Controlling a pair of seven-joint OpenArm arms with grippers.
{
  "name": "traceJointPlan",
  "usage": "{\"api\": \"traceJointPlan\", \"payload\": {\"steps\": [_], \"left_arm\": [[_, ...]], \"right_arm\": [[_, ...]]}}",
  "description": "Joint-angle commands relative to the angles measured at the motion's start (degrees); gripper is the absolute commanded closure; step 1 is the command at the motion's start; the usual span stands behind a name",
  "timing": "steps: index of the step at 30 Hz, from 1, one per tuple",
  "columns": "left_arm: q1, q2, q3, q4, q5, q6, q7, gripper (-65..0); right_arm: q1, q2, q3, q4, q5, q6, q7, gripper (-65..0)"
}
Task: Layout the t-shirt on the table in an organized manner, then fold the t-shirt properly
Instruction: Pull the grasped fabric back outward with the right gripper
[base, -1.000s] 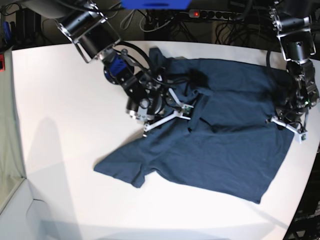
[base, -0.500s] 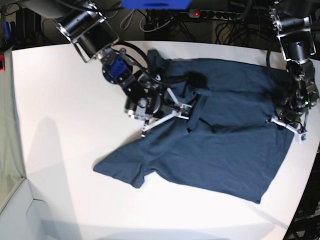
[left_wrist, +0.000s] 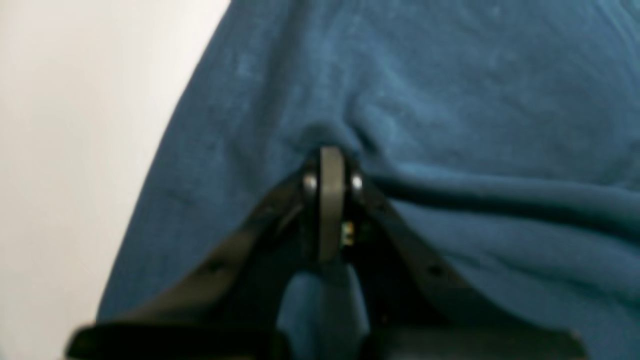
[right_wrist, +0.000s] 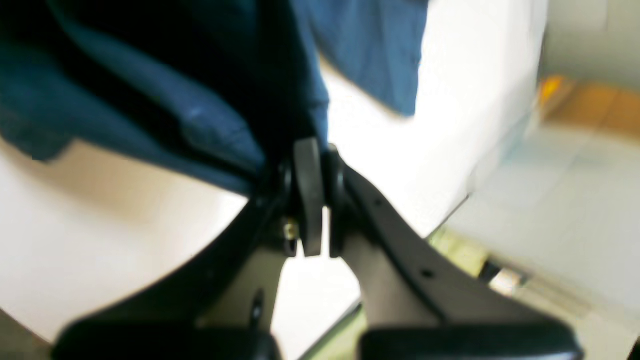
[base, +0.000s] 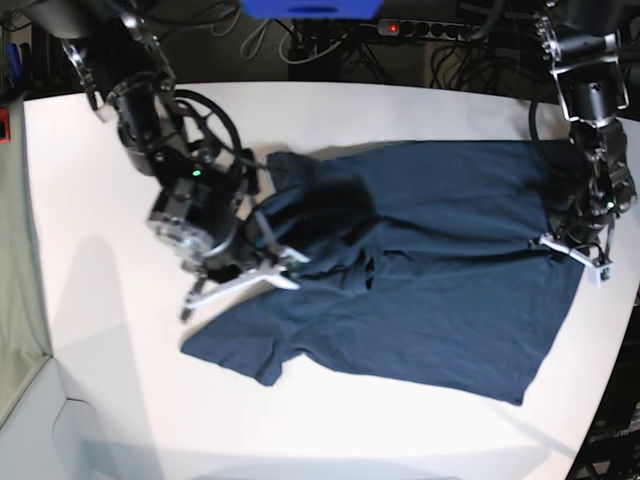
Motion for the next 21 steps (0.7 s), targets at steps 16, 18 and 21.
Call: {"api": "traceJointPlan", "payload": {"steps": [16, 18, 21], "left_arm": [[-0.9, -0.5, 0.0, 0.7, 0.0, 0.0, 0.7, -0.4], [-1.1, -0.5, 0.1, 0.7, 0.0, 0.0, 0.7, -0.4], [-1.2, -0.5, 0.1, 0.7, -0.1, 0.0, 0.7, -0.4]], "right_arm": [[-19.4, 1.8, 28.3, 0.7, -1.0, 0.4, -0.5, 0.0], [-22.5, 1.2, 28.2, 0.8, -0.9, 0.4, -0.5, 0.0], [-25.8, 0.2, 26.6, 1.0, -0.9, 0.4, -0.5, 0.0]]}}
